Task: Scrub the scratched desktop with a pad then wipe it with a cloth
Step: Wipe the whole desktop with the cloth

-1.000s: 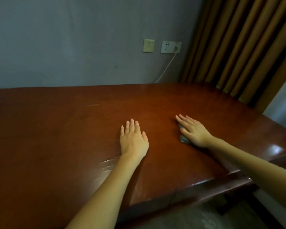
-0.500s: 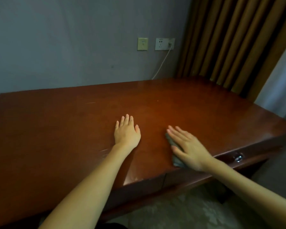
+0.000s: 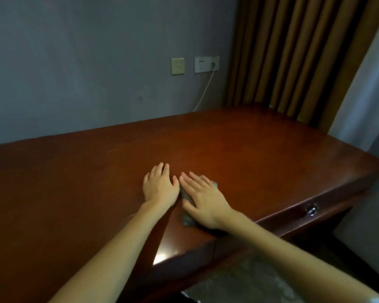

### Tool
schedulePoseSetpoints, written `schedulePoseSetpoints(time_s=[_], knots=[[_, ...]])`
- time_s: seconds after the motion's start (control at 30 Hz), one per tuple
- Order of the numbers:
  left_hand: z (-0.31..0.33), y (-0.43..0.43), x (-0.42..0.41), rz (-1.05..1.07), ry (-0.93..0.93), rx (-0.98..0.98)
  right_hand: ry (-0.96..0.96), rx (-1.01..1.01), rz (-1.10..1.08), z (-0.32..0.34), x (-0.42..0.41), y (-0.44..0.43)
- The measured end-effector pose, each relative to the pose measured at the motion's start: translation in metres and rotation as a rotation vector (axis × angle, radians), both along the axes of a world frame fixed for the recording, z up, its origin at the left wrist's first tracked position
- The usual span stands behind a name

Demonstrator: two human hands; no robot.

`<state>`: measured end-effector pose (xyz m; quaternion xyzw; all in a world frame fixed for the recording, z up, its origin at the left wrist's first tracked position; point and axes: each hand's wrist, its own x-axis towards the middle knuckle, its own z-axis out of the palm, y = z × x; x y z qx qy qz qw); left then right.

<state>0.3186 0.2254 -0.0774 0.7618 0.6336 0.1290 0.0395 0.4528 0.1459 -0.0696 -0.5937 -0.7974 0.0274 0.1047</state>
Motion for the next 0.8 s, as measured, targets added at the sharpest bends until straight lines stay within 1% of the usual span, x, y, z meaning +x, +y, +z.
schedulePoseSetpoints(time_s=[0.07,0.13,0.2,0.33,0.4,0.53,0.6,0.67,0.73,0.8], knots=[[0.002,0.004,0.003,0.014,0.08,0.036,0.046,0.02,0.043,-0.002,0.017,-0.027],[0.008,0.012,0.009,0.03,0.121,0.037,0.054,0.022,-0.008,-0.003,0.053,-0.035],[0.015,0.024,0.023,0.006,0.103,0.0,0.037,0.0,-0.107,-0.003,0.099,-0.023],[0.021,0.051,0.061,-0.11,0.099,-0.11,-0.007,-0.007,-0.371,-0.004,0.19,0.025],[0.019,0.069,0.079,-0.088,0.086,-0.166,-0.029,-0.017,-0.452,-0.002,0.212,0.048],[0.017,0.104,0.108,-0.069,0.059,-0.205,-0.052,-0.016,-0.525,-0.001,0.215,0.086],[0.015,0.114,0.118,-0.135,0.038,-0.189,-0.047,-0.011,-0.529,-0.003,0.213,0.097],[0.01,0.119,0.12,-0.232,0.003,-0.129,-0.037,-0.011,-0.524,-0.004,0.212,0.102],[0.009,0.12,0.117,-0.362,-0.101,-0.092,-0.042,-0.015,-0.5,-0.004,0.21,0.098],[0.011,0.117,0.115,-0.539,-0.262,-0.072,-0.054,0.004,-0.411,-0.003,0.208,0.082]])
